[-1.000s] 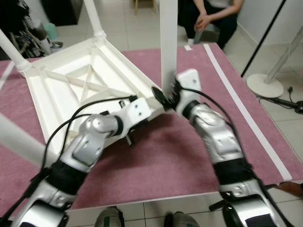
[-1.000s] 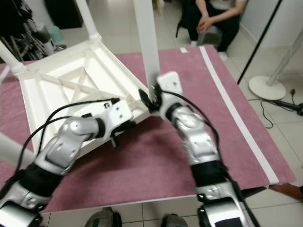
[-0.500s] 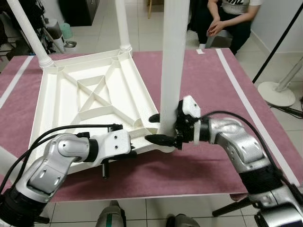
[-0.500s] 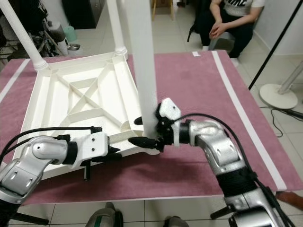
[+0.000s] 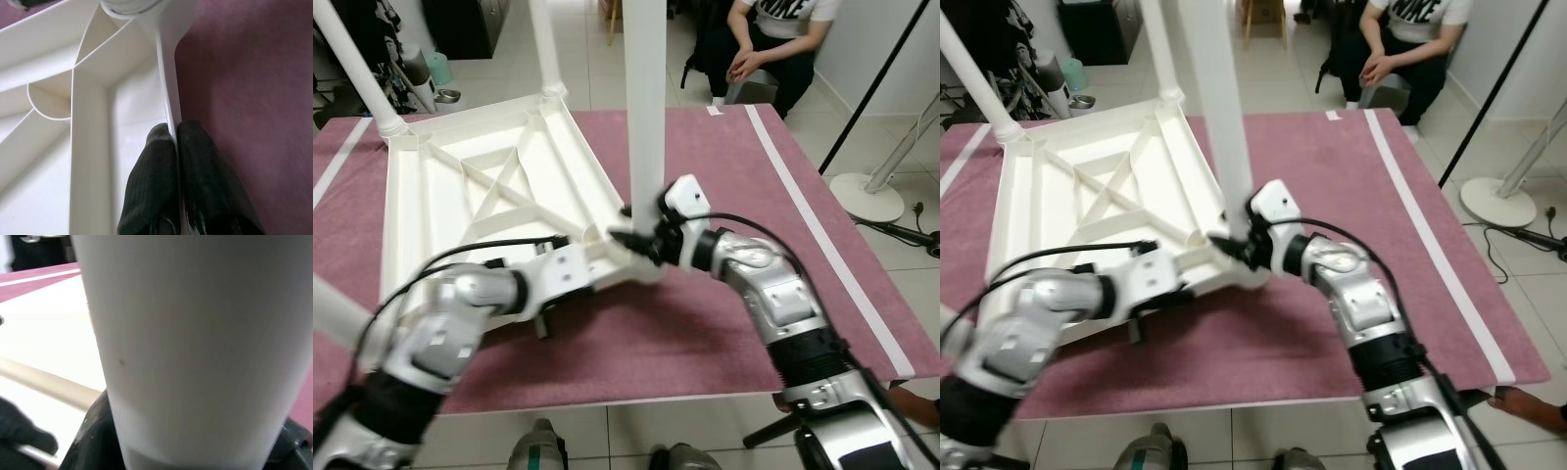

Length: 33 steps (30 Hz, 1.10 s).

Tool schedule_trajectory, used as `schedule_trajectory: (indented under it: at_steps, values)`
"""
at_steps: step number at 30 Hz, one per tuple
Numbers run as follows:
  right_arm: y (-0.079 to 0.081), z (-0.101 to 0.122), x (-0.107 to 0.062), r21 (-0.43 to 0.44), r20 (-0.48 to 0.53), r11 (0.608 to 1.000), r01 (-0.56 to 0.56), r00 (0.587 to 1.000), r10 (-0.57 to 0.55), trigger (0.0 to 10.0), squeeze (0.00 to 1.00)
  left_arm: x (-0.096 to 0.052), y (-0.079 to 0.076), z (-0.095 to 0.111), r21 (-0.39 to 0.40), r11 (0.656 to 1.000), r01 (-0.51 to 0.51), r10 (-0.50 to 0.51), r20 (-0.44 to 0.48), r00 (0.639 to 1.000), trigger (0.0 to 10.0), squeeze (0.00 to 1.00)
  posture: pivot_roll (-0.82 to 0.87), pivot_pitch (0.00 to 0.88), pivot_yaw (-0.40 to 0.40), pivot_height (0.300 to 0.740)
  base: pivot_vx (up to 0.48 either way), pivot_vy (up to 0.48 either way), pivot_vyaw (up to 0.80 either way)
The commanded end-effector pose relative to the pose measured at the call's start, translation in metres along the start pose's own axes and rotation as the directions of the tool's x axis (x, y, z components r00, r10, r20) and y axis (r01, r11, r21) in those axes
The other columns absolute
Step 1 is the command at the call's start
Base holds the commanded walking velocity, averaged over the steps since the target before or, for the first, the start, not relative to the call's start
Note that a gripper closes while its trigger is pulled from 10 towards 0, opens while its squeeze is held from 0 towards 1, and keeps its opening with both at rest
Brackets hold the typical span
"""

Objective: Building children table

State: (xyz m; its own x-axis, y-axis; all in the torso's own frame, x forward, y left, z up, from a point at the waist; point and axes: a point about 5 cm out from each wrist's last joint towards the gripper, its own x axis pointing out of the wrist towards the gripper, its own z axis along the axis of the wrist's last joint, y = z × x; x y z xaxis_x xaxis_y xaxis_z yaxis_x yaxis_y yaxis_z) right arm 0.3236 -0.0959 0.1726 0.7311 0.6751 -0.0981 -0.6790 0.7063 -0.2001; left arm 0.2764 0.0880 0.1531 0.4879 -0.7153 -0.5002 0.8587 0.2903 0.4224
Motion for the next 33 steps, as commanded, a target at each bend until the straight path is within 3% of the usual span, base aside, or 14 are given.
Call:
schedule_trajectory:
  at_steps: [1, 5, 10, 11, 13, 14, 15, 16, 19, 20, 27, 28, 31, 33]
  values:
    - [0.021, -0.021, 0.013, 0.017, -0.125, 1.0, -0.016, 0.992, 0.018, 0.0, 0.0, 0.002, 0.011, 0.047, 0.104, 0.977, -0.185, 0.163, 0.185, 0.969, 0.0, 0.0, 0.1, 0.0, 0.034, 0.74, 0.0, 0.0, 0.0]
    - [0.019, -0.034, 0.027, -0.006, -0.195, 0.945, 0.327, 0.926, -0.322, 0.0, 0.0, 0.024, 0.032, 0.065, 0.044, 0.944, -0.326, 0.316, 0.155, 0.936, 0.0, 0.0, 0.09, 0.0, 0.055, 0.74, 0.0, 0.0, 0.0]
    - [0.022, -0.032, 0.037, 0.005, -0.195, 0.887, 0.463, 0.87, -0.453, 0.0, 0.0, 0.033, 0.038, 0.079, 0.043, 0.932, -0.36, 0.349, 0.17, 0.922, 0.0, 0.0, 0.09, 0.0, 0.06, 0.74, 0.0, 0.0, 0.0]
    - [0.024, -0.028, 0.04, 0.005, -0.174, 0.889, 0.458, 0.876, -0.45, 6.9, 0.0, 0.032, 0.038, 0.079, 0.043, 0.933, -0.358, 0.346, 0.173, 0.922, 0.0, 0.0, 0.09, 0.0, 0.062, 0.74, 0.0, 0.0, 0.0]
    - [0.025, -0.026, 0.041, 0.004, -0.161, 0.892, 0.451, 0.881, -0.445, 6.9, 0.0, 0.032, 0.037, 0.079, 0.044, 0.933, -0.356, 0.344, 0.174, 0.923, 0.0, 0.0, 0.09, 0.0, 0.062, 0.74, 0.0, 0.0, 0.0]
    - [0.025, -0.023, 0.041, 0.007, -0.133, 0.897, 0.443, 0.889, -0.438, 10.0, 0.0, 0.031, 0.037, 0.078, 0.049, 0.935, -0.351, 0.339, 0.172, 0.925, 0.0, 0.0, 0.09, 0.0, 0.062, 0.74, 0.0, 0.0, 0.0]
    - [0.025, -0.023, 0.041, 0.007, -0.133, 0.897, 0.443, 0.889, -0.438, 10.0, 0.0, 0.031, 0.037, 0.078, 0.049, 0.935, -0.351, 0.339, 0.172, 0.925, 0.0, 0.0, 0.09, 0.0, 0.062, 0.74, 0.0, 0.0, 0.0]
    - [0.026, -0.019, 0.04, 0.041, -0.091, 0.904, 0.425, 0.903, -0.421, 10.0, 1.0, 0.03, 0.035, 0.075, 0.059, 0.939, -0.339, 0.325, 0.171, 0.93, 0.0, 0.0, 0.09, 0.0, 0.06, 0.74, 0.0, 0.0, 0.0]
    - [0.026, -0.013, 0.039, 0.088, -0.039, 0.92, 0.382, 0.924, -0.38, 10.0, 1.0, 0.028, 0.033, 0.073, 0.065, 0.944, -0.324, 0.31, 0.172, 0.935, 0.0, 0.0, 0.09, 0.0, 0.058, 0.74, 0.0, 0.0, 0.0]
    - [0.031, 0.0, 0.036, 0.112, 0.053, 0.964, 0.24, 0.968, -0.247, 10.0, 0.0, 0.024, 0.026, 0.071, 0.08, 0.958, -0.276, 0.258, 0.187, 0.948, 0.0, 0.0, 0.09, 0.0, 0.058, 0.74, 0.0, 0.0, 0.0]
    - [0.038, 0.012, 0.022, 0.102, 0.142, 0.995, 0.012, 0.99, -0.027, 10.0, 0.0, 0.016, 0.014, 0.071, 0.134, 0.974, -0.184, 0.149, 0.236, 0.96, 0.0, 0.0, 0.09, 0.0, 0.057, 0.74, 0.0, 0.0, 0.0]
    - [0.035, 0.011, 0.004, 0.047, 0.138, 0.99, -0.13, 0.983, 0.122, 10.0, 0.0, 0.005, 0.007, 0.066, 0.172, 0.977, -0.125, 0.08, 0.248, 0.966, 0.0, 0.0, 0.1, 0.0, 0.057, 0.74, 0.0, 0.0, 0.0]
    - [0.033, 0.009, -0.011, 0.009, 0.116, 0.969, -0.247, 0.963, 0.245, 10.0, 0.0, -0.004, 0.001, 0.062, 0.207, 0.976, -0.072, 0.018, 0.254, 0.967, 0.0, 0.0, 0.1, 0.0, 0.057, 0.74, 0.0, 0.0, 0.0]
    - [0.026, 0.004, -0.033, -0.033, 0.049, 0.906, -0.421, 0.905, 0.422, 10.0, 0.0, -0.023, -0.01, 0.052, 0.26, 0.965, 0.027, -0.093, 0.243, 0.965, 0.0, 0.0, 0.1, 0.0, 0.055, 0.74, 0.0, 0.0, 0.0]
